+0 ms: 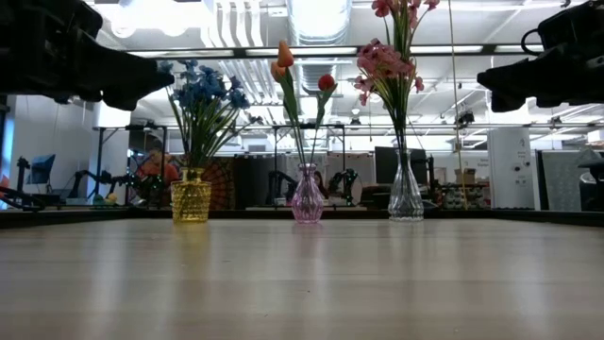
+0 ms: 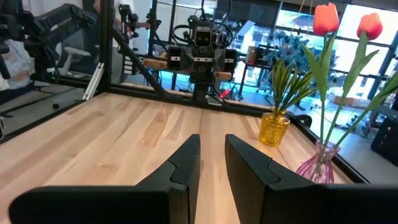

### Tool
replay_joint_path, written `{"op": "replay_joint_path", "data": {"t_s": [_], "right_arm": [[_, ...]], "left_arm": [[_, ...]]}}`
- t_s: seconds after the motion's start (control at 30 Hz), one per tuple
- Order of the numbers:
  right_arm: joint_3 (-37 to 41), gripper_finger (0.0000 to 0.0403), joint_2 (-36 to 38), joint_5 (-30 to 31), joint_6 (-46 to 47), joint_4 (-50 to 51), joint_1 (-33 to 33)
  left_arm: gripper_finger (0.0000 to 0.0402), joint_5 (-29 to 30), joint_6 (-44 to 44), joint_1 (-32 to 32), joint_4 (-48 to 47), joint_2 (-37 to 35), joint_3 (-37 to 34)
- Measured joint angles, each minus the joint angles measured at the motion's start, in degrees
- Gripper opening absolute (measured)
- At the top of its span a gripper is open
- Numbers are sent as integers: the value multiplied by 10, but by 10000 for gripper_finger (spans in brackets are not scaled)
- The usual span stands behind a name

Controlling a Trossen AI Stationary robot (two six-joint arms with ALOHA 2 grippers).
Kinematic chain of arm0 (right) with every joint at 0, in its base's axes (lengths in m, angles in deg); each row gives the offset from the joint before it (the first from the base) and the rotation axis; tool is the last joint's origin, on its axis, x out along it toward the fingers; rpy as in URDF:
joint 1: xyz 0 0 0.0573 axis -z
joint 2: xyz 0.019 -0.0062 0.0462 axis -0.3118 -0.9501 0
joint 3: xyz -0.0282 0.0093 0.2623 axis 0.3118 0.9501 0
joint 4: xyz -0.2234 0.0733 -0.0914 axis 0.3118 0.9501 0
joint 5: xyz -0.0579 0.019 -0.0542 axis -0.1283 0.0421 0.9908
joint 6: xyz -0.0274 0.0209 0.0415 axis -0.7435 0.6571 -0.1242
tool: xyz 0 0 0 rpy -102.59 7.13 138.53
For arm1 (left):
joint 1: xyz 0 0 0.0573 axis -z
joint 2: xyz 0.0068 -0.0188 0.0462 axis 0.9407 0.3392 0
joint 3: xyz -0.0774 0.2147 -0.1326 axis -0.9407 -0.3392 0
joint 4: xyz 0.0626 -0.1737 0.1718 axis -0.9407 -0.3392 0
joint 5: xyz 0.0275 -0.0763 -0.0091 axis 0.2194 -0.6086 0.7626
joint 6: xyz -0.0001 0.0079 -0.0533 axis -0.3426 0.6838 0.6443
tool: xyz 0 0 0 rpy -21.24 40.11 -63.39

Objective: Sort flowers into vase by color
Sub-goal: Return to Home Position

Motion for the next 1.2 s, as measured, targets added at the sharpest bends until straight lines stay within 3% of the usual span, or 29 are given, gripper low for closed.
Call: {"op": "replay_joint_path", "data": {"t_s": [1.2], "right_arm": [[0,68,0,-1,-1,0,0]], "left_arm": [[224,0,0,0,0,61,0]]}}
